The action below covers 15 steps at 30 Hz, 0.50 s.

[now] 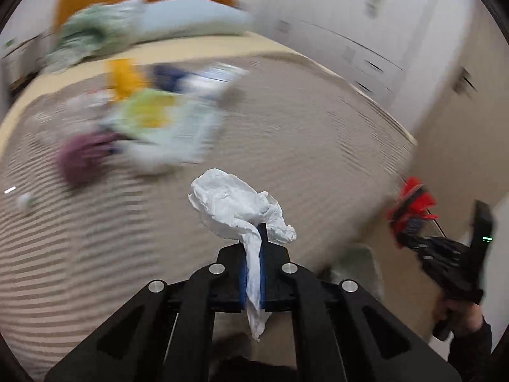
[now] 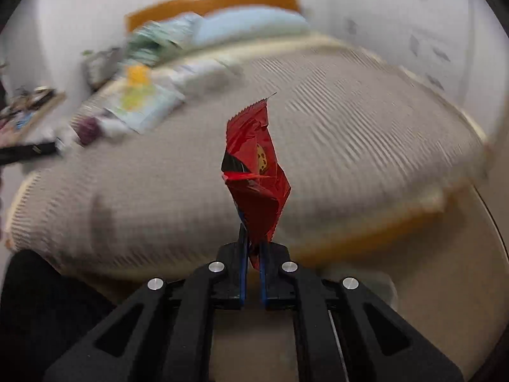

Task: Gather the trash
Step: 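Carry wrapper and tissue to the wastebasket and open both tools to drop them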

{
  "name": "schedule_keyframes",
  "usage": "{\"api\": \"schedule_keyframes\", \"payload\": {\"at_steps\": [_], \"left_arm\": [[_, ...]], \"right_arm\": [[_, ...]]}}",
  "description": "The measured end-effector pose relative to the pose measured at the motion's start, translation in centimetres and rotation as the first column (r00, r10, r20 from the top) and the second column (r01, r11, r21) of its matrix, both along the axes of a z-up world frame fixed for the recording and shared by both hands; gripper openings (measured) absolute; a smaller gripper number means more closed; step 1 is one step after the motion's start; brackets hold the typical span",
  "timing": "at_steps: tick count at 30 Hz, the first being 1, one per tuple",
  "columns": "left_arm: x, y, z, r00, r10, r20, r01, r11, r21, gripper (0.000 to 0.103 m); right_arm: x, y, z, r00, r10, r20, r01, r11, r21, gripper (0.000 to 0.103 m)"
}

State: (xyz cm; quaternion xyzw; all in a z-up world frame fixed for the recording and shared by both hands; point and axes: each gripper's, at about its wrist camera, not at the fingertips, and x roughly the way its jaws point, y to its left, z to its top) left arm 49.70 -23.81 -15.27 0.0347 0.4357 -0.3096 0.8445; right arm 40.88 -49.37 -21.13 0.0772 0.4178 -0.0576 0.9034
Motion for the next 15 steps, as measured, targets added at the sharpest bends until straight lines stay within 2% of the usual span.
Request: {"api": "schedule_keyframes", "payload": {"at_steps": [3,5,6,9,12,13,14,15], "left_arm": [[-2.8,-6.9,-1.8,0.991,-0.121,-0.053,0.122,0.993,0.007,0.003],[-4.6,-11.1,-3.2,0.977,-0.194,-0.088,0.195,0.981,0.006,0.003],[-5.5,-13.1,-4.2,0.968,-0.231,-0.098,0.233,0.972,0.014,0.003],[-7.1,-17.6,-7.6,0.946,-0.288,-0.148,0.300,0.952,0.065,0.003],[-7.6,-20.7,-11.1,0.924,-0.314,-0.218,0.341,0.935,0.096,0.003],[-7.8,-21.5,-12.1,0.919,-0.315,-0.235,0.347,0.931,0.109,0.003],[-7.9,-22.3,-13.1,0.913,-0.322,-0.251,0.358,0.926,0.117,0.003],[-7.8,-23.0,-14.3,0.906,-0.330,-0.266,0.371,0.920,0.123,0.003]], "right_arm": [[-3.0,-4.8,-5.6,0.983,-0.101,-0.151,0.107,0.994,0.034,0.006],[-4.4,-7.4,-10.3,0.957,-0.153,-0.248,0.175,0.982,0.071,0.006],[-5.0,-9.1,-13.9,0.931,-0.179,-0.319,0.220,0.971,0.098,0.006],[-5.1,-11.8,-21.2,0.874,-0.200,-0.443,0.294,0.943,0.153,0.006],[-3.3,-14.9,-28.3,0.812,-0.248,-0.528,0.353,0.929,0.107,0.007],[-2.9,-15.8,-29.6,0.804,-0.254,-0.537,0.365,0.924,0.111,0.017],[-2.2,-16.6,-31.0,0.788,-0.265,-0.556,0.378,0.920,0.098,0.046],[-1.4,-17.5,-32.5,0.759,-0.285,-0.585,0.390,0.919,0.059,0.063]]}}
